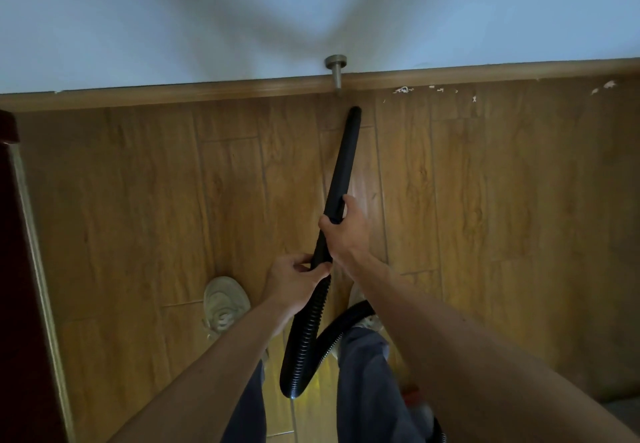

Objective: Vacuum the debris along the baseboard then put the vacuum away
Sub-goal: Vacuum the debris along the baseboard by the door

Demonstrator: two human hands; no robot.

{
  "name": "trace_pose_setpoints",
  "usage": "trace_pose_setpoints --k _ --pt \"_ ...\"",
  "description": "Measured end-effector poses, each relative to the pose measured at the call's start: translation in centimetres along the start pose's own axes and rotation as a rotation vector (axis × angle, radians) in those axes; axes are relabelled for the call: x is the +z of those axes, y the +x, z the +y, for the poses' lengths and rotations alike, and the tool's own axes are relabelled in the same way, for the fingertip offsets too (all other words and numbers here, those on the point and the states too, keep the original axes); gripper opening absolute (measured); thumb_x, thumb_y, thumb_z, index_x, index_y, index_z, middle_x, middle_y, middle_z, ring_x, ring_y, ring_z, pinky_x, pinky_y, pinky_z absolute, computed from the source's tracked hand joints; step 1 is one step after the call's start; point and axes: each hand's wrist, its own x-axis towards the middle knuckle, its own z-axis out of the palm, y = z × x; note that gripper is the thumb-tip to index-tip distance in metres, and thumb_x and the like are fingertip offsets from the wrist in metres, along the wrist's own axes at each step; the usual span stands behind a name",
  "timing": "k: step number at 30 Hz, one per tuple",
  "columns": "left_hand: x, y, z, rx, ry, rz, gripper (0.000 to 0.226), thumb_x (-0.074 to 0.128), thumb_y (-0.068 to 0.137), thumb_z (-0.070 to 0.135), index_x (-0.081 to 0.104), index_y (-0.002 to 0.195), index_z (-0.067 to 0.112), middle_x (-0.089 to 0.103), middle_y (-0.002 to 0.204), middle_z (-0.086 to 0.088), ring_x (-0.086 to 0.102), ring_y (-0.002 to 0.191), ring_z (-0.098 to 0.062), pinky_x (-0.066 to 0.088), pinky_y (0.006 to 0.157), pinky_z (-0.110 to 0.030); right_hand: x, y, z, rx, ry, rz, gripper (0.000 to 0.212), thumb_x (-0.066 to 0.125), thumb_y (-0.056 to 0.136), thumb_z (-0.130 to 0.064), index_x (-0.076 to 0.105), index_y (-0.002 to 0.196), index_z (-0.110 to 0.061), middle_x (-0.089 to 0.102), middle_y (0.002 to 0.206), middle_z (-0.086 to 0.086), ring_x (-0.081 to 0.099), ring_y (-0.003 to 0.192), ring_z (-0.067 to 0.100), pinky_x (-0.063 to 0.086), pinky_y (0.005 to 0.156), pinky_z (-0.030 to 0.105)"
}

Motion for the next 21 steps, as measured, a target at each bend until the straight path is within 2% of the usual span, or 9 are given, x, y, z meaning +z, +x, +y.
trace_pose_setpoints --k 3,7,10,13,16,21 --pt "1.6 0.3 1.0 0.013 0.03 -0.009 0.011 0.073 0.086 0.028 0.077 0.091 0.019 0.073 0.07 -0.004 0.067 0.066 -0.016 0.052 0.064 -0.029 -1.8 0.6 0.4 0.012 0.036 0.021 0.048 0.064 0.09 -0.016 0.047 0.135 -0.011 0.06 0.106 0.002 0.063 0.091 0.018 0.055 0.075 0.029" --pt "3.1 0.9 2.4 0.035 0.073 -0.028 0.013 0.073 0.085 0.031 0.077 0.09 0.02 0.075 0.077 -0.008 0.07 0.069 -0.021 0.054 0.067 -0.033 -3.9 1.5 0.5 0.033 0.087 0.044 0.044 0.063 0.091 -0.015 0.048 0.133 -0.011 0.056 0.098 -0.004 0.062 0.09 0.017 0.057 0.082 0.037" --pt "4.0 1.3 3.3 0.043 0.089 -0.025 0.014 0.073 0.085 0.031 0.077 0.091 0.019 0.076 0.079 -0.009 0.073 0.076 -0.027 0.056 0.069 -0.035 -4.8 2.3 0.4 0.045 0.113 0.035 0.036 0.063 0.091 -0.015 0.05 0.124 -0.011 0.055 0.092 -0.003 0.065 0.089 0.022 0.058 0.08 0.042" --pt "4.7 1.8 3.8 0.05 0.097 -0.017 0.015 0.074 0.084 0.031 0.077 0.092 0.019 0.075 0.075 -0.008 0.071 0.069 -0.022 0.056 0.067 -0.034 -5.3 3.0 0.3 0.067 0.139 0.038 0.043 0.064 0.089 -0.017 0.047 0.129 -0.013 0.059 0.103 0.005 0.065 0.093 0.024 0.058 0.082 0.044" --pt "5.2 2.0 4.2 0.063 0.103 -0.002 0.014 0.074 0.085 0.03 0.076 0.093 0.018 0.072 0.068 -0.007 0.066 0.061 -0.017 0.051 0.055 -0.027 -5.6 3.6 0.4 0.084 0.157 0.03 0.056 0.065 0.089 -0.02 0.041 0.14 -0.015 0.06 0.113 0.007 0.064 0.099 0.024 0.058 0.085 0.044" --pt "6.2 2.1 4.8 0.087 0.092 0.013 0.012 0.072 0.087 0.026 0.076 0.091 0.016 0.07 0.068 -0.01 0.063 0.06 -0.017 0.047 0.05 -0.022 -6.7 4.6 0.4 0.072 0.158 0.016 0.06 0.064 0.09 -0.022 0.039 0.144 -0.014 0.059 0.119 0.006 0.064 0.104 0.023 0.058 0.085 0.043"
